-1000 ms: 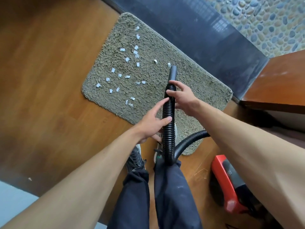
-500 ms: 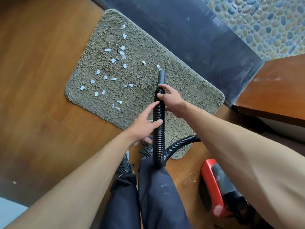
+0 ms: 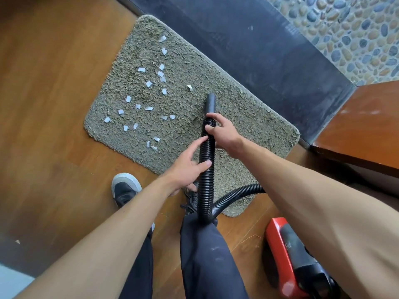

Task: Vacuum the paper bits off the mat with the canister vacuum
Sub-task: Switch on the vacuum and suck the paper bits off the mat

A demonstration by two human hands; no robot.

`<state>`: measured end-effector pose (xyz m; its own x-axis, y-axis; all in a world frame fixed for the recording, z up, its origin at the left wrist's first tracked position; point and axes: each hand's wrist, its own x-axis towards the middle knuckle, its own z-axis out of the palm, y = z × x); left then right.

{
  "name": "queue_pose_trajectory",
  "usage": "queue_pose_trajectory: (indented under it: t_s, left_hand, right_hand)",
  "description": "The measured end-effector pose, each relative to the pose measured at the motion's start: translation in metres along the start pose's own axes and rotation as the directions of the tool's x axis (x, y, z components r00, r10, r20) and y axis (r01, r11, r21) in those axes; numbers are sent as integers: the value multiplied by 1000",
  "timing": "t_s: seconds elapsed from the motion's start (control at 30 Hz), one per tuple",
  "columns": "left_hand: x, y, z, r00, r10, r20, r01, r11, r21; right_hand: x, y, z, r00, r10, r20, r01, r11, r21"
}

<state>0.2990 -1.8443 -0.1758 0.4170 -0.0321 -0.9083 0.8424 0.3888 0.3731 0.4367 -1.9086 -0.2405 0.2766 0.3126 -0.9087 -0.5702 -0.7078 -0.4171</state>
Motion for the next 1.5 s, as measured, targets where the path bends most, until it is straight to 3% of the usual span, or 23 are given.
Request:
queue_pose_trajectory:
  t_s: [0.83,1.1,1.5]
  left_hand:
    - [-9,-22,-53,1000,9,1,-9,984,-179]
    - [-32,-45,-54,1000,-1,31,8,973,-232]
    - [-58,-81,-69,1000,-17,24,23,951,-309]
  right_hand:
    - [14,-21,55,998,-16,67,25,990,-142]
    - [-3,-10,69,990,78,117,-59,985,-159]
    - [-16,7,110,989,96,114,-65,966,-251]
